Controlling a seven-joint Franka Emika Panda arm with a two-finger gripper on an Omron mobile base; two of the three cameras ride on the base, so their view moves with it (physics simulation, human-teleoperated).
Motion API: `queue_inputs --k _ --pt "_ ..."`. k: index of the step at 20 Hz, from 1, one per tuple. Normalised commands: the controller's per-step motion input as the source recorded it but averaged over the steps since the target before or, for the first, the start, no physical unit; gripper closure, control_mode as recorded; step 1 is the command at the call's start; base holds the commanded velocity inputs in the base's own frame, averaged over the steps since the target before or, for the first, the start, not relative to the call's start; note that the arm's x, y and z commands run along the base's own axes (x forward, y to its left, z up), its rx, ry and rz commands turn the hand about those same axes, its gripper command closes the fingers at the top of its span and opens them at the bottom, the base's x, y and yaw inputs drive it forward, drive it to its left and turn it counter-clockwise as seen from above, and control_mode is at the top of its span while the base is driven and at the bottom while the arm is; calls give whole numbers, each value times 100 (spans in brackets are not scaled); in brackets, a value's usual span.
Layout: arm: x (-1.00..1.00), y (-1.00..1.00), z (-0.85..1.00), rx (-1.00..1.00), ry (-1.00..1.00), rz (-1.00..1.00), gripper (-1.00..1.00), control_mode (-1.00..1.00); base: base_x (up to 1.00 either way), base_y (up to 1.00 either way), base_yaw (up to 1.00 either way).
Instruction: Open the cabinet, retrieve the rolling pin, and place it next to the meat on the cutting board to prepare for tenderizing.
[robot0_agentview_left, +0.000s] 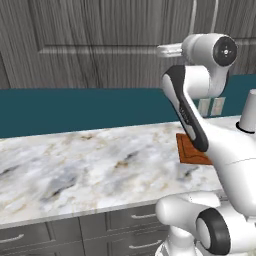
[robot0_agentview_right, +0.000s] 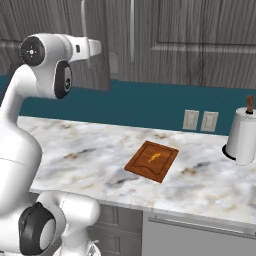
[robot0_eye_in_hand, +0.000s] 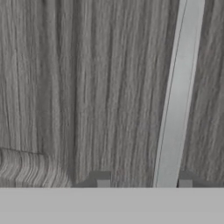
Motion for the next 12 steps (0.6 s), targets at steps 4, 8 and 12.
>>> queue_inputs --k 4,8,12 --pt "-68 78 0 0 0 0 100 -100 0 0 0" --pt "-74 72 0 0 0 0 100 -100 0 0 0" --pt "-74 77 -4 0 0 0 100 -100 0 0 0"
